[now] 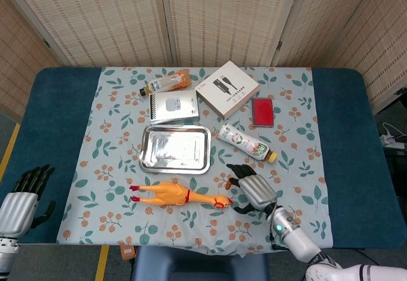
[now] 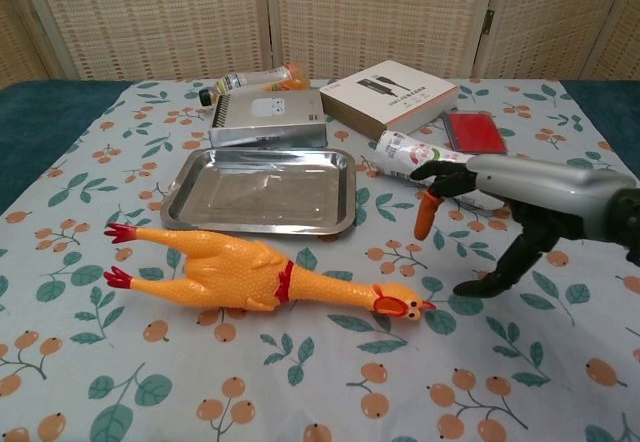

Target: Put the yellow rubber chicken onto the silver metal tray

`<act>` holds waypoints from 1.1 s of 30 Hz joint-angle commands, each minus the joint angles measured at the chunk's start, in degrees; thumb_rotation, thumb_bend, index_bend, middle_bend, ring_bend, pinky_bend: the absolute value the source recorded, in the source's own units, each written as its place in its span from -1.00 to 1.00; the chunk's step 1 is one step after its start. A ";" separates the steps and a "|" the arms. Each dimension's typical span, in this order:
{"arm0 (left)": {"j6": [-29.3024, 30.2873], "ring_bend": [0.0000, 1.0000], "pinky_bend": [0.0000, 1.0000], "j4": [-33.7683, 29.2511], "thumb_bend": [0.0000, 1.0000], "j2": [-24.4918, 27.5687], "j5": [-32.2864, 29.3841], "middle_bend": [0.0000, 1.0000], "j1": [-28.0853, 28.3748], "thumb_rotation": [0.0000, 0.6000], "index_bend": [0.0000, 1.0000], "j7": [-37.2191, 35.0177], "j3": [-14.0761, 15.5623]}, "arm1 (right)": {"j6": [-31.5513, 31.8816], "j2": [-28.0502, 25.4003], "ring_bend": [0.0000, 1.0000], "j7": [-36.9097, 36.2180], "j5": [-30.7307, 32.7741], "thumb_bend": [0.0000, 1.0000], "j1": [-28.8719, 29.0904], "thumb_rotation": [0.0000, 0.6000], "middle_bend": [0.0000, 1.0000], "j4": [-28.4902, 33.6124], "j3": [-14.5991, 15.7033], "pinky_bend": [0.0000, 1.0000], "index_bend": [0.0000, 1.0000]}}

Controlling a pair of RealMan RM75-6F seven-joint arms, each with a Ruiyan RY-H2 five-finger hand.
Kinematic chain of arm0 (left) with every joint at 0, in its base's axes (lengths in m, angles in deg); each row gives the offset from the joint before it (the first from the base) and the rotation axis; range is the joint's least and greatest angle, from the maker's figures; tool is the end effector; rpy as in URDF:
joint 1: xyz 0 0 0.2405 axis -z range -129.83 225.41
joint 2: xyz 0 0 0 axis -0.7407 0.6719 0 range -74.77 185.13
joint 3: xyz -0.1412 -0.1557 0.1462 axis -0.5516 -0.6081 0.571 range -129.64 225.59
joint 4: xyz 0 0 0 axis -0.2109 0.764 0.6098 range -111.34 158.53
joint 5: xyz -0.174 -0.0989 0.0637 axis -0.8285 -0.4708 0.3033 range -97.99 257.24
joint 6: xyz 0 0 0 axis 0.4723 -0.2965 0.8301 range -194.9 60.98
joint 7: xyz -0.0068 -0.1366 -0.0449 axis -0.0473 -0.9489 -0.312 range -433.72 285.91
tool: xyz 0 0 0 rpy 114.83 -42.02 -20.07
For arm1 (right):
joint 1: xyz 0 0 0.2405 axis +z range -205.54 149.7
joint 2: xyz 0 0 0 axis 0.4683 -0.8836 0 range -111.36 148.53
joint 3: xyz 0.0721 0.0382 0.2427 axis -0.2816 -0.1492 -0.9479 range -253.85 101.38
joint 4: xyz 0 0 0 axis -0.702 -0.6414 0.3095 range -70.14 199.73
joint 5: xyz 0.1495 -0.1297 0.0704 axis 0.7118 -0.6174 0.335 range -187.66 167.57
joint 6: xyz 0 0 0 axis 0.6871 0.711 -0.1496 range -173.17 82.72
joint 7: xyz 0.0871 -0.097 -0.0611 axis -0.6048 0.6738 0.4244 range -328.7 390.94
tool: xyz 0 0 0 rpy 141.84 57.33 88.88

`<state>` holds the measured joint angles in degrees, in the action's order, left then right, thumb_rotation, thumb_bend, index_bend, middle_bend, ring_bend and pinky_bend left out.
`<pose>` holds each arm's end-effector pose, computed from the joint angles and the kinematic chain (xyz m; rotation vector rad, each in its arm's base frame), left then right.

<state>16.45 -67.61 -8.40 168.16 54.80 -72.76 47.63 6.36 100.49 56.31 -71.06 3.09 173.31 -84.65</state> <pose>-0.3087 0.1833 0.1518 -1.4986 -0.8743 -0.8721 -0.1417 -0.2506 -0.0104 1.9469 -1.2939 0.8935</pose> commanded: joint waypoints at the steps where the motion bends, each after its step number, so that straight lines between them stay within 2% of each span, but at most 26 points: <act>1: 0.11 -1.00 -0.84 -0.04 -0.12 0.01 -0.16 -1.00 -0.09 1.00 -1.00 0.06 -0.09 | -1.02 5.34 -1.00 5.10 7.42 -0.70 5.16 1.00 -1.00 -1.93 -1.74 -1.00 -0.21; 10: -0.29 -1.00 -0.84 -0.10 -0.12 -0.13 -0.11 -1.00 0.07 1.00 -1.00 0.63 -0.02 | 1.89 12.95 -1.00 11.92 19.64 -0.70 12.99 1.00 -1.00 -6.14 -2.98 -1.00 -0.21; 16: -0.39 -1.00 -0.84 0.09 -0.12 0.01 -0.23 -1.00 0.07 1.00 -1.00 0.01 -0.04 | 4.05 17.28 -1.00 14.90 24.61 -0.70 16.97 1.00 -1.00 -8.81 -3.20 -1.00 -0.21; 25: -0.38 -1.00 -0.84 0.20 -0.12 0.55 -0.01 -1.00 0.00 1.00 -1.00 -1.40 0.11 | 10.05 21.68 -1.00 19.58 26.70 -0.70 19.81 1.00 -1.00 -11.34 -1.71 -1.00 -0.17; 33: 0.13 -1.00 -0.84 -0.18 -0.12 1.09 0.93 -1.00 -0.19 1.00 -1.00 -2.16 0.47 | 12.20 23.34 -1.00 21.56 28.02 -0.70 20.45 1.00 -1.00 -12.14 -0.64 -1.00 -0.11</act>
<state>16.56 -67.75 -7.34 169.06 54.63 -74.90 48.08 18.53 123.77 77.81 -43.12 23.48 161.21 -85.35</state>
